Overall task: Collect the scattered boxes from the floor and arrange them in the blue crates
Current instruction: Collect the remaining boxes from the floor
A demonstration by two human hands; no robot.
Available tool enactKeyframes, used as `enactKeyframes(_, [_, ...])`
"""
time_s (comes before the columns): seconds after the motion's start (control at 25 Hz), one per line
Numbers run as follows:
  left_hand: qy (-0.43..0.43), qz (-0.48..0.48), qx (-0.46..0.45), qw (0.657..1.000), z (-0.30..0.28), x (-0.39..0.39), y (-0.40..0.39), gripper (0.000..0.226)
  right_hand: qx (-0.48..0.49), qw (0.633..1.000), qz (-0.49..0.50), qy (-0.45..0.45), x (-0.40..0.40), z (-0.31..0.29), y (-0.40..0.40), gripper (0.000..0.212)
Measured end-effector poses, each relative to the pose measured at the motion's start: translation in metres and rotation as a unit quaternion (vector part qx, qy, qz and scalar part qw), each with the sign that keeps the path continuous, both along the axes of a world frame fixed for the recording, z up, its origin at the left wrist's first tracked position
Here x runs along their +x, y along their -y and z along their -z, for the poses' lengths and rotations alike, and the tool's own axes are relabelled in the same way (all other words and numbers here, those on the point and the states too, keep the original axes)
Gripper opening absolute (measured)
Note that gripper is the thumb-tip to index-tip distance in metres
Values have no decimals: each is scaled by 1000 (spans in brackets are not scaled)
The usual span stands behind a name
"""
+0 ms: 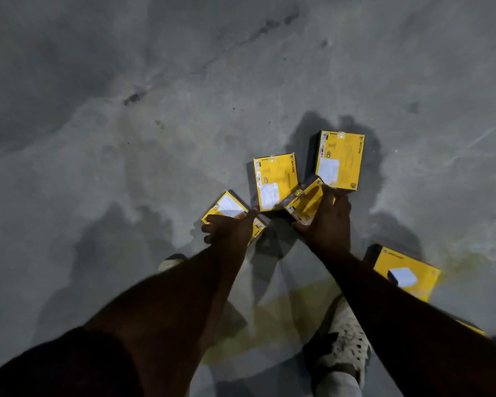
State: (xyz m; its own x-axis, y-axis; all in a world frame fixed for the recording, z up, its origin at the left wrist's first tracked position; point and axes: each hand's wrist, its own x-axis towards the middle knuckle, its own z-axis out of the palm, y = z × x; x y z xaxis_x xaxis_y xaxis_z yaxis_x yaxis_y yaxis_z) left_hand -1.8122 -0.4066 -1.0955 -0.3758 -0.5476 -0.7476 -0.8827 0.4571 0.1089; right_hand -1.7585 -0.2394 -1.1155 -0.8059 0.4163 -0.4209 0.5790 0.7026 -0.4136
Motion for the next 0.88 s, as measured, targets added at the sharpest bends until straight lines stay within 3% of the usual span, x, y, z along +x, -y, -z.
enactKeyframes(0.16, [22,-142,39,989,33,-14,-4,130,47,997,-48,49,4,30,-1,122])
enactKeyframes(0.28, [-2,-126,88,988,52,-3,-5,100,74,995,-63,29,9,45,-1,125])
enactKeyframes(0.48, [-39,-143,-10,989,50,5,12,101,9,1000,16,-8,11,33,3,122])
enactKeyframes(0.68, [-24,-89,5,996,37,3,25,123,-47,996,75,26,21,8,19,121])
enactKeyframes(0.88, [-8,-113,7,994,56,-26,-27,139,-54,996,74,4,12,15,17,119])
